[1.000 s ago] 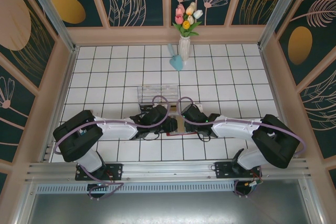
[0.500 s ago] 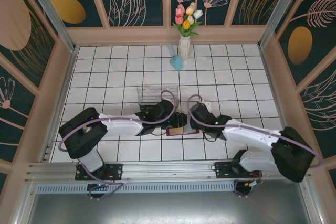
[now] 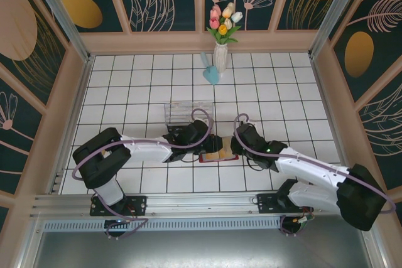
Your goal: Take the credit cards out of the card holder
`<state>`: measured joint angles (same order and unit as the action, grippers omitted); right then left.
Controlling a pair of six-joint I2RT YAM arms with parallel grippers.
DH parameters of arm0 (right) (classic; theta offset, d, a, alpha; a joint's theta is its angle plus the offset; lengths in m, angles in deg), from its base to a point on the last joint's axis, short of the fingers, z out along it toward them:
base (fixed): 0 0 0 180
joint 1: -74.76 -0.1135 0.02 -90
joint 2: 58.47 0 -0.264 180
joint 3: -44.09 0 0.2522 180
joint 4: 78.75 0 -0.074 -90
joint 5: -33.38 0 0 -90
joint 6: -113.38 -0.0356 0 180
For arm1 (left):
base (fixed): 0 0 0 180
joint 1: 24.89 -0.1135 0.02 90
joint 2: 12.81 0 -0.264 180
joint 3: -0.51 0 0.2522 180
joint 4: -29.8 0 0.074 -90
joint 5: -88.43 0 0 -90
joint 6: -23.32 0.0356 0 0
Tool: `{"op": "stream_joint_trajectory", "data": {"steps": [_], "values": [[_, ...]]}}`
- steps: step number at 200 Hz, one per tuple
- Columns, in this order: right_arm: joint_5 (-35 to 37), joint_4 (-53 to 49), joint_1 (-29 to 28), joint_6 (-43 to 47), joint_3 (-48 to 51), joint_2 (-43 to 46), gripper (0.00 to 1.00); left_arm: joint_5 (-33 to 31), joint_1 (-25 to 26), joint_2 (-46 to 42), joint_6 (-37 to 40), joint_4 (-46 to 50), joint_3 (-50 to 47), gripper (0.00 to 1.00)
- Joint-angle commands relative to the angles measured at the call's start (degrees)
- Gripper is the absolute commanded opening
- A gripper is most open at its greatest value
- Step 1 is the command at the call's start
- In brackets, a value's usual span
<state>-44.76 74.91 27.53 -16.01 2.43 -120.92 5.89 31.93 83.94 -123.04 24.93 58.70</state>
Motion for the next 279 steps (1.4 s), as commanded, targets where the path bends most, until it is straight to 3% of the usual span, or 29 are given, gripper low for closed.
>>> {"op": "stream_joint_trajectory", "data": {"steps": [1,85,130,279], "values": [[-3.10,3.41,0.29,1.77,-0.13,-3.46,0.17,-1.54,0.30,-0.01,-1.32,0.99,-0.63,0.26],[-3.23,5.67,1.87,2.54,2.01,-11.16,0.11,0.82,0.31,5.15,-3.56,-0.53,1.87,0.27],[-3.95,6.57,2.14,2.40,2.37,-13.98,0.11,-0.61,0.30,7.13,-4.48,3.30,3.39,0.28],[-4.21,6.62,2.13,0.99,3.18,-11.64,0.11,-4.67,0.40,9.38,-7.60,18.82,7.46,0.28]]}}
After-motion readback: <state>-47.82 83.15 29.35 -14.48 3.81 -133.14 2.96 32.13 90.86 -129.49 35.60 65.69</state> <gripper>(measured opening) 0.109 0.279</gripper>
